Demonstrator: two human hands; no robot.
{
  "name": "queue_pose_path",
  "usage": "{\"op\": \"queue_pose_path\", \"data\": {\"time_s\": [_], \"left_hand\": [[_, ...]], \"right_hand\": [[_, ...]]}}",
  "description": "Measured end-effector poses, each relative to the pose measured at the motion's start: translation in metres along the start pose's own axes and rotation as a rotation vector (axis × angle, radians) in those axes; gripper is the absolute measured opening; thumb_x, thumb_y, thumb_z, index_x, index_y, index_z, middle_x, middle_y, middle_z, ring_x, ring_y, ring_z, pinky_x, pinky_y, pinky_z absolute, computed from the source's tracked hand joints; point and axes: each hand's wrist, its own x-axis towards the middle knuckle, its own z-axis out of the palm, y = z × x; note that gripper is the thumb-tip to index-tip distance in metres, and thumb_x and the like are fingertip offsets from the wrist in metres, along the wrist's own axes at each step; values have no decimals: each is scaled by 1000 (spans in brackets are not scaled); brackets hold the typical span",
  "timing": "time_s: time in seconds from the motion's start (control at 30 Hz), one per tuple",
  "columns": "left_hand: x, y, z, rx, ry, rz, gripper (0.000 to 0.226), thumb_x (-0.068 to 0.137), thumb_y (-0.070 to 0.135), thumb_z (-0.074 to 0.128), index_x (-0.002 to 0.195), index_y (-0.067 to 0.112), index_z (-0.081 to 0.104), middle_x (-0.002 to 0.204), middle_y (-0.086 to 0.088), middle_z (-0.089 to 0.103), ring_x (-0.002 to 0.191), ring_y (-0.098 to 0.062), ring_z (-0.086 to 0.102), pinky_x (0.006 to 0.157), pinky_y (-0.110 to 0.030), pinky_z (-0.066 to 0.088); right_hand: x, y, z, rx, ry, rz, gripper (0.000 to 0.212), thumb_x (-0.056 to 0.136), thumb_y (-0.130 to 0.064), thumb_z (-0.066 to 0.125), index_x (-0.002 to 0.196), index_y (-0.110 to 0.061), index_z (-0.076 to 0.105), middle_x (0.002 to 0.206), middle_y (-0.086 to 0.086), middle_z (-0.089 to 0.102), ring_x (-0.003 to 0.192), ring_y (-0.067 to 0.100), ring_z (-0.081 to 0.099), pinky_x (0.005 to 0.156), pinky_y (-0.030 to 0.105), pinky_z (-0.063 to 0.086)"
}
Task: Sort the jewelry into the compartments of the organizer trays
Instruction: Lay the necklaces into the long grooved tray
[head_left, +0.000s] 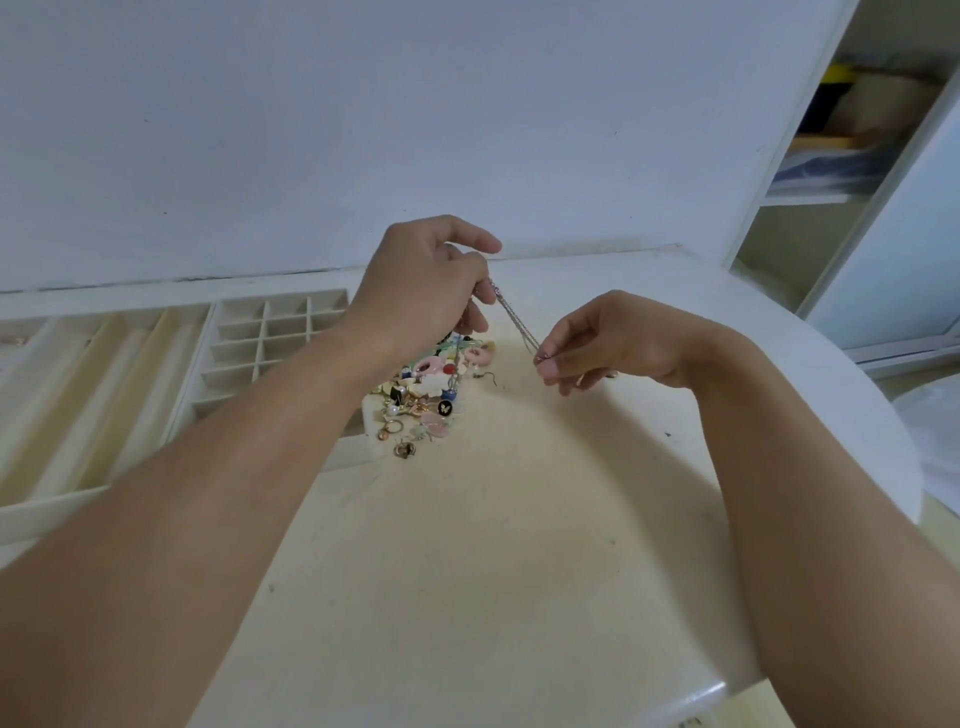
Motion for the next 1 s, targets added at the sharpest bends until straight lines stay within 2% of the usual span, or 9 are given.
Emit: {"op": "queue_pose_path", "data": {"time_s": [0.13, 0.27, 0.33, 0.43, 0.57, 0.63, 0.77, 0.9, 1.0], "left_hand": [[1, 1, -1, 27, 95, -13, 28, 89, 1, 51, 102, 17, 70, 67, 1, 69, 47, -16, 62, 44, -26, 44], [3, 0, -4, 65, 175, -17, 26, 89, 6, 51, 98, 21, 70, 64, 5, 68, 45, -13, 58, 42, -23, 39], [3, 0, -3, 83, 165, -22, 25, 90, 7, 52, 98, 22, 71, 63, 5, 69, 45, -13, 58, 41, -21, 38], [2, 0, -1, 104, 143, -18, 24, 89, 8, 53, 97, 22, 70, 64, 4, 70, 44, -13, 59, 39, -20, 37], [1, 1, -4, 159, 193, 28, 24, 87, 6, 53, 97, 20, 69, 69, 1, 73, 44, -14, 64, 38, -15, 38], [1, 1, -6, 168, 190, 28, 26, 87, 4, 52, 99, 19, 69, 71, 0, 74, 46, -16, 66, 38, -18, 40], [0, 0, -2, 147, 120, 2, 28, 89, 1, 51, 101, 18, 69, 77, -2, 74, 48, -18, 66, 37, -25, 45], [-5, 3, 7, 133, -61, 4, 22, 95, 4, 54, 104, 18, 68, 81, -2, 74, 50, -20, 66, 38, -26, 44], [-9, 4, 11, 139, -175, 0, 17, 99, 10, 56, 106, 18, 68, 84, -3, 74, 53, -20, 67, 40, -25, 45]], "right_hand": [[-3, 4, -5, -14, 28, 66, 15, 78, -17, 86, 92, -16, 81, 90, 4, 78, 74, 15, 73, 73, 25, 56], [-1, 7, -5, -104, 54, 145, 16, 75, -20, 87, 89, -19, 81, 85, -2, 78, 74, 16, 71, 79, 27, 55], [-2, 8, -6, -113, 73, 168, 15, 74, -22, 88, 87, -19, 81, 83, -2, 78, 72, 15, 69, 73, 25, 52], [-3, 8, -7, -160, 109, 194, 11, 74, -25, 88, 82, -23, 81, 71, -8, 75, 62, 6, 63, 61, 19, 45], [-1, 10, -8, -261, 157, 231, 9, 71, -26, 88, 77, -30, 82, 76, -3, 76, 64, 8, 61, 62, 25, 42], [-2, 10, -9, -264, 168, 247, 8, 72, -25, 88, 76, -28, 82, 75, -3, 76, 63, 9, 62, 61, 25, 41], [-6, 8, -12, -246, 186, 238, 5, 74, -29, 87, 77, -29, 82, 75, -11, 76, 65, 8, 62, 63, 25, 41], [-5, 6, -12, -238, 216, 184, 5, 74, -32, 86, 76, -31, 82, 76, -12, 75, 61, 6, 61, 72, 23, 48], [-4, 6, -12, -256, 207, 191, 4, 77, -33, 85, 77, -31, 82, 74, -11, 75, 61, 7, 60, 66, 22, 47]]}}
